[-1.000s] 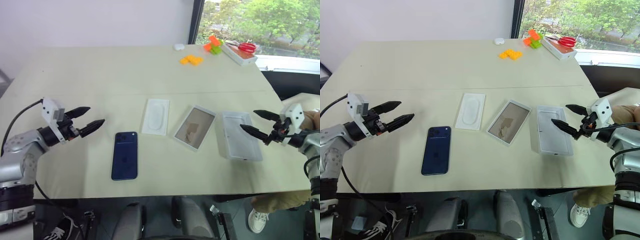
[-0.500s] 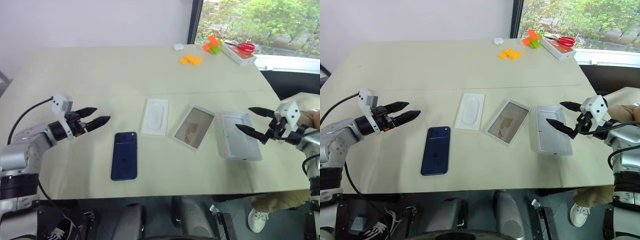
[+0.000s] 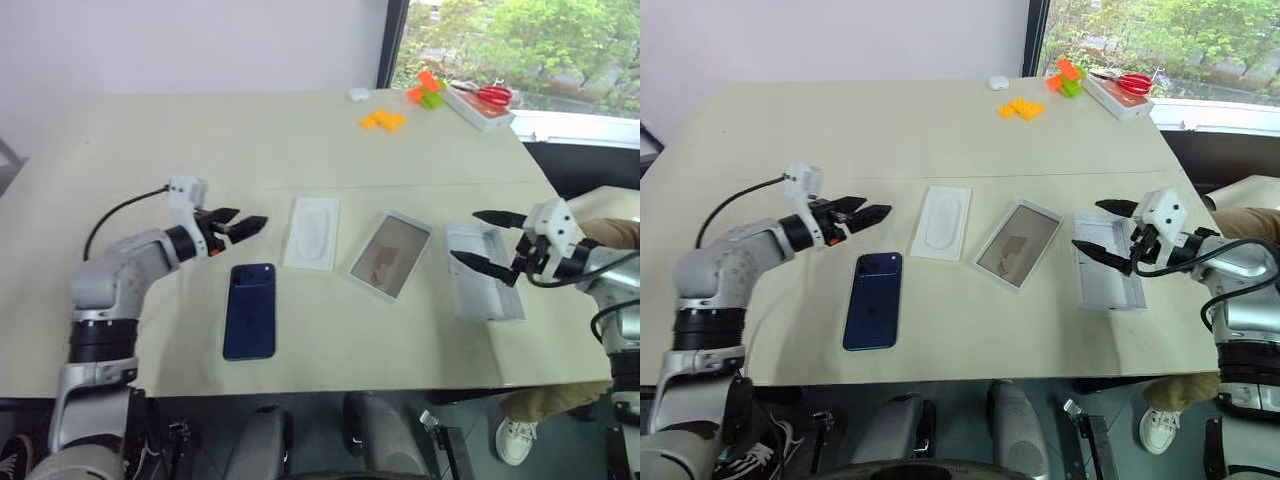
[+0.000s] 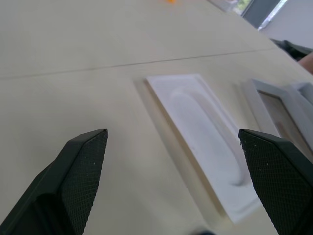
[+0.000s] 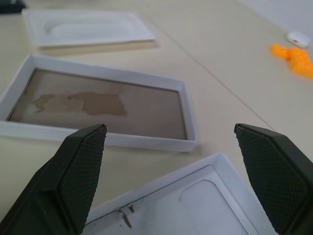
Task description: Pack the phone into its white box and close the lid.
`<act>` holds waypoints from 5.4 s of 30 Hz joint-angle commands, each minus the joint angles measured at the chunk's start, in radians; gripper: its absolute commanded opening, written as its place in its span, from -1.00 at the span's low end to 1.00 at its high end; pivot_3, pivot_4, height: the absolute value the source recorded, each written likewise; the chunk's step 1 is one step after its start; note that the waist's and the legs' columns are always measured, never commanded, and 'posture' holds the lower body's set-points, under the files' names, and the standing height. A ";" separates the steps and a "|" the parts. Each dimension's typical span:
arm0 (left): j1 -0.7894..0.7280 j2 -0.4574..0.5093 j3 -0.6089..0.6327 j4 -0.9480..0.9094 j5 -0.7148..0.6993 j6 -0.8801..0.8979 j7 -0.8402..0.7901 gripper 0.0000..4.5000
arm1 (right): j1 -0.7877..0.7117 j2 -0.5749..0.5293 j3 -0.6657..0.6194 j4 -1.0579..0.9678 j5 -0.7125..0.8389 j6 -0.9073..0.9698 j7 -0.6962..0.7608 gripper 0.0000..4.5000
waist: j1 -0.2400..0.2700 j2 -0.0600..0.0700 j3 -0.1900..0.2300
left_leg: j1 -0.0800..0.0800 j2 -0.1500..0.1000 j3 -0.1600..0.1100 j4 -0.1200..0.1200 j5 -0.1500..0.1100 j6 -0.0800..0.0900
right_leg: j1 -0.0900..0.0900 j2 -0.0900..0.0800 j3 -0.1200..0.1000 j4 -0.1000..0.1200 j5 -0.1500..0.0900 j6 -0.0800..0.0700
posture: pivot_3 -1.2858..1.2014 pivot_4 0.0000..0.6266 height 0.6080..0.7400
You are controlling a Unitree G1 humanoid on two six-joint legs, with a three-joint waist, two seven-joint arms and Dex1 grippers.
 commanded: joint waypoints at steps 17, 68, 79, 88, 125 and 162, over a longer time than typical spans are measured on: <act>-0.150 -0.234 -0.020 0.064 0.051 0.188 0.243 1.00 | -0.045 0.024 0.059 -0.174 -0.003 0.019 -0.058 0.95 | 0.003 0.000 0.000 | 0.000 -0.001 -0.001 0.000 0.000 0.000 | 0.000 0.000 0.000 0.000 0.001 0.001 | 0.03 -0.52 1.00; -0.362 -0.341 0.116 0.102 -0.191 0.453 0.236 -0.99 | 0.034 -0.069 -0.031 -0.149 0.070 0.088 0.013 1.00 | -0.001 -0.001 0.001 | 0.001 -0.002 -0.002 0.000 0.000 -0.001 | 0.002 0.001 0.000 -0.001 0.000 0.003 | 0.03 -0.52 1.00; -0.454 -0.364 -0.101 0.337 -0.065 0.307 0.048 -0.99 | 0.054 -0.074 -0.034 -0.189 0.070 0.108 -0.004 1.00 | -0.001 -0.001 0.001 | 0.000 -0.003 -0.002 0.000 0.001 -0.002 | 0.002 0.001 0.000 -0.001 0.000 0.003 | 0.03 -0.52 1.00; -0.483 -0.426 -0.100 0.436 -0.004 0.223 0.061 -0.99 | 0.067 -0.072 -0.035 -0.216 0.068 0.118 -0.028 1.00 | -0.001 -0.002 0.001 | 0.000 -0.003 -0.002 0.000 0.001 -0.002 | 0.002 0.000 0.000 -0.001 -0.001 0.005 | 0.03 -0.52 1.00; -0.409 -0.486 -0.125 0.256 0.053 0.292 0.103 0.98 | 0.030 -0.045 -0.011 -0.169 0.043 0.075 -0.046 1.00 | -0.001 -0.002 0.001 | 0.000 -0.003 -0.002 0.000 0.001 -0.002 | 0.002 0.000 0.000 -0.002 -0.001 0.006 | 0.03 -0.52 1.00; -0.021 -0.053 -0.057 -0.071 0.014 -0.409 -0.396 1.00 | -0.141 0.142 0.376 -0.221 -0.391 0.293 -0.387 -0.98 | -0.001 -0.001 0.001 | -0.001 -0.002 -0.001 0.000 0.000 -0.001 | 0.000 -0.001 0.001 -0.001 0.000 0.004 | 0.03 -0.52 1.00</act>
